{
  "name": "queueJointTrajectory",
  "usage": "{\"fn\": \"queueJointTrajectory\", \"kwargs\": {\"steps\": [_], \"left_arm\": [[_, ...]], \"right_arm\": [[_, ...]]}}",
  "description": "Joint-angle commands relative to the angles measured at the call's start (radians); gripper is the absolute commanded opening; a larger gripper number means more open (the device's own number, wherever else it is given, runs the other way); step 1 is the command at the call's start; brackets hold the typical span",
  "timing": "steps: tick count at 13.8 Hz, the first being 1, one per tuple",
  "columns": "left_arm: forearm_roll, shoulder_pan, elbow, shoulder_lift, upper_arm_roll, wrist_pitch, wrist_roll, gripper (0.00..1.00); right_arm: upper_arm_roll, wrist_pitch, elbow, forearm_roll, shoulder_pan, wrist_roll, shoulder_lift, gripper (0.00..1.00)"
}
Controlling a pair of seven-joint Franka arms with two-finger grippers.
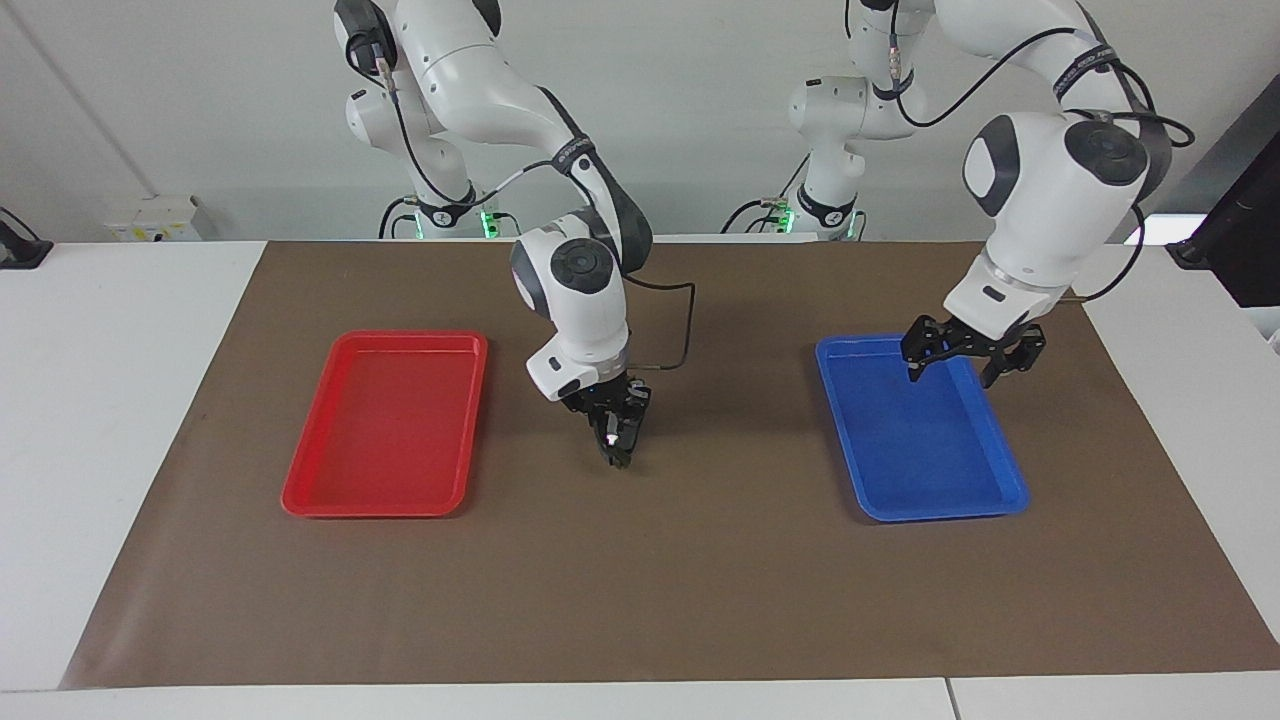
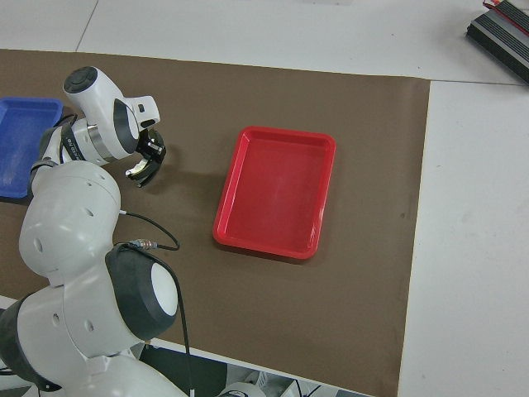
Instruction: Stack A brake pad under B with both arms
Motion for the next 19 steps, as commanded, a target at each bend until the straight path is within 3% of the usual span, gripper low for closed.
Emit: {"fn": "queueJointTrajectory", "kwargs": {"steps": [1,3,5,14,19], "left_arm": [[-0.01,0.016,0.115,0.006,-0.006,-0.139,0.021,0.99],[-0.028,0.059,0.109,-0.044,-0.008,-0.218,0.019,0.99],[-0.044,0.093,-0.002,-0.124,-0.008,-0.2,0.021,0.99],[-0.039,0.102,0.017,-0.122,-0.015,-0.194,0.027,0.99],[-0.039,0.079,-0.009,-0.165,0.035,-0.262,0.029,0.99]], "right_arm": [[-0.002,0.045,-0.026,-0.007,-0.002,0.009,0.007,0.0],[-0.002,0.059,-0.042,-0.009,0.0,0.006,0.005,0.0],[-0.002,0.072,-0.053,-0.007,0.003,0.008,0.005,0.0],[0.0,0.101,-0.054,-0.007,0.007,0.003,0.008,0.0],[0.0,0.13,-0.086,-0.007,0.013,0.003,0.005,0.09]]}}
